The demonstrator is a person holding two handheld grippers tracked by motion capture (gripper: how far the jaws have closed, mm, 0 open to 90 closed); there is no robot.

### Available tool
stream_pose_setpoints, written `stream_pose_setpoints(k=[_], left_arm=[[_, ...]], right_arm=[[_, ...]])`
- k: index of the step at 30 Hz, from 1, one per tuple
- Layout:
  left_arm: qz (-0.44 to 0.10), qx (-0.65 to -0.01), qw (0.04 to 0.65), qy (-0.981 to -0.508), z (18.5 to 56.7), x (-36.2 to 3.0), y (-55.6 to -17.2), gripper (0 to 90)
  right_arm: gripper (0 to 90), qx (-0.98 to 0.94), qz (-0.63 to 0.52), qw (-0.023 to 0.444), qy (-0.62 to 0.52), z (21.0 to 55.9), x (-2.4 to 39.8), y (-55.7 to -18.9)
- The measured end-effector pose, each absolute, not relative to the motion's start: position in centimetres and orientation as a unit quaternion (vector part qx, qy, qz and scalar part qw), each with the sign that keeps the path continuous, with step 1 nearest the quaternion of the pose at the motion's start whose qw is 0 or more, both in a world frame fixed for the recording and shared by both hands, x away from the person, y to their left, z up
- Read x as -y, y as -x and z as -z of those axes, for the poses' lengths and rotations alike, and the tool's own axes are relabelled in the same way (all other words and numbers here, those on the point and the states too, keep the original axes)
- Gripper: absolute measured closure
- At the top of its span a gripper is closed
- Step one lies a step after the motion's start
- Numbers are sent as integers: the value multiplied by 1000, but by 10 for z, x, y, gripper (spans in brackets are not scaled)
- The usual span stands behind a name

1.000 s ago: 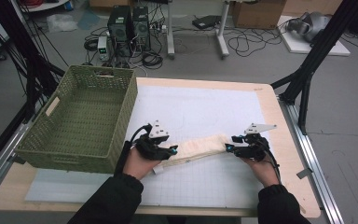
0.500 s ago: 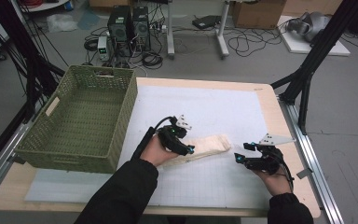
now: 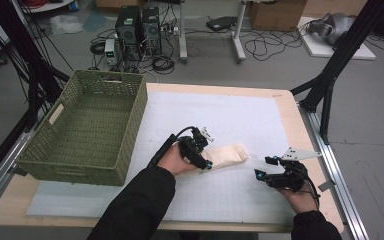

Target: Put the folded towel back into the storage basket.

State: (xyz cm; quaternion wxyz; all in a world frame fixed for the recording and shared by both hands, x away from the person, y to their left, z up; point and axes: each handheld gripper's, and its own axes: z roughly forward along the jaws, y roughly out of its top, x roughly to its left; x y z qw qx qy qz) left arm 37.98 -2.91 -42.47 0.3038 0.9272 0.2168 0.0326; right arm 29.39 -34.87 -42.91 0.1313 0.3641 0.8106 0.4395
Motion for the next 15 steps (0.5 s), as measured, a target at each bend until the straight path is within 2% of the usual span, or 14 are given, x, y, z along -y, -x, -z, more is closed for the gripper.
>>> stream_pose_setpoints(k=[15], left_arm=[[-8,-215,322,-922,428,22,-378,290]], right_arm=[[283,-815,-438,129,-358,430,346,-295]])
